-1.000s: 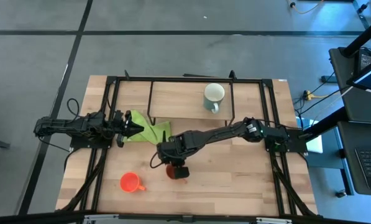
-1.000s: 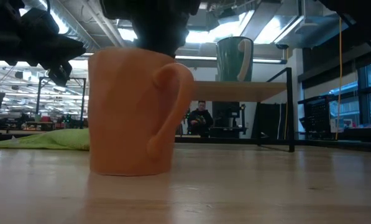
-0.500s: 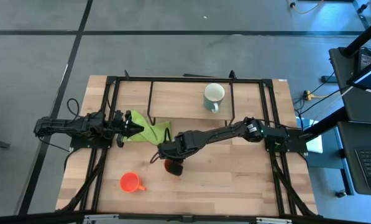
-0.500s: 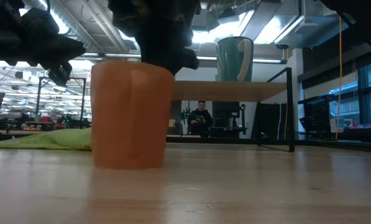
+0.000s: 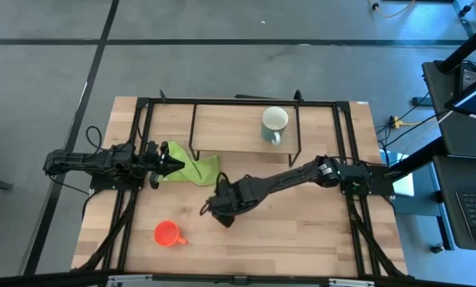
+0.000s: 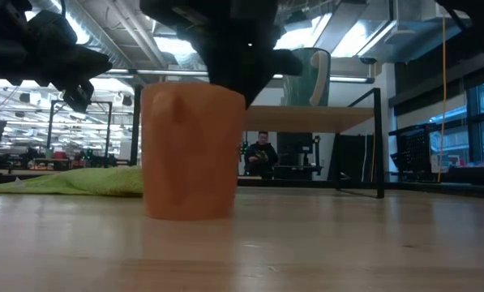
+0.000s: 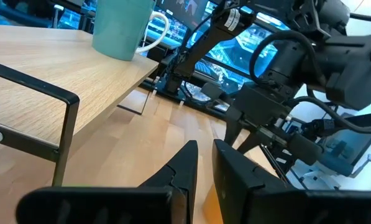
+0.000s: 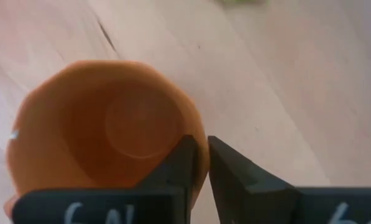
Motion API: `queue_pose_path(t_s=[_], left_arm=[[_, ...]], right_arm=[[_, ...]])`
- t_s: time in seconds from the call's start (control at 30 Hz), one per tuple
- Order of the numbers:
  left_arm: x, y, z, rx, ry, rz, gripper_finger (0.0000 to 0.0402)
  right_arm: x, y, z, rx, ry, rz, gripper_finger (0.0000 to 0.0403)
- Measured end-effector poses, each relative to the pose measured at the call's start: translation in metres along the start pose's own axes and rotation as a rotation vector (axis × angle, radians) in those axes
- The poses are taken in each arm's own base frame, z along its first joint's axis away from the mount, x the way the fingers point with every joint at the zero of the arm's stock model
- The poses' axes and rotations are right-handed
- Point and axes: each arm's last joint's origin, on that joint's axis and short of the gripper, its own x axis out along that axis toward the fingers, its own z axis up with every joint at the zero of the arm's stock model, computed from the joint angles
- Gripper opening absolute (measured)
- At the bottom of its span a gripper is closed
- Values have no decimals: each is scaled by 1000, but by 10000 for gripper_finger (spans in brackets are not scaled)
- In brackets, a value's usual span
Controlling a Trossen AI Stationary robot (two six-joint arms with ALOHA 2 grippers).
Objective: Stack small to large cups/mugs on shelf
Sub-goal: Put the light orange mug on the shelf
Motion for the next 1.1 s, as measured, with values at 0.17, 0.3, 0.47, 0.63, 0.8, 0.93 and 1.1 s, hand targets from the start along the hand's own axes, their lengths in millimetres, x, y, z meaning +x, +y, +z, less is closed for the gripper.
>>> queue_pose_path(t_s=[0.17,0.3,0.47,0.63,0.8,0.93,1.1], left_arm=[[0,0,0,0,0,-1,43],[0,0,0,-1,0,-1,43],[0,0,0,-8,2,-5,43],[0,0,0,-31,4,-9,43],[0,0,0,-34,4,-9,43],[0,0,0,-34,4,-10,43],[0,0,0,-34,4,-10,43]], right_arm=[[-2,6,-8,30,-10,-11,39],[-3,8,-10,42,-17,-11,39],[-7,11,-15,19,-73,-53,76],[-18,11,-13,8,-138,-91,121],[-31,10,-9,-27,-189,-102,153],[-39,8,-7,-67,-204,-89,167],[-37,9,-3,-202,-148,-14,172]])
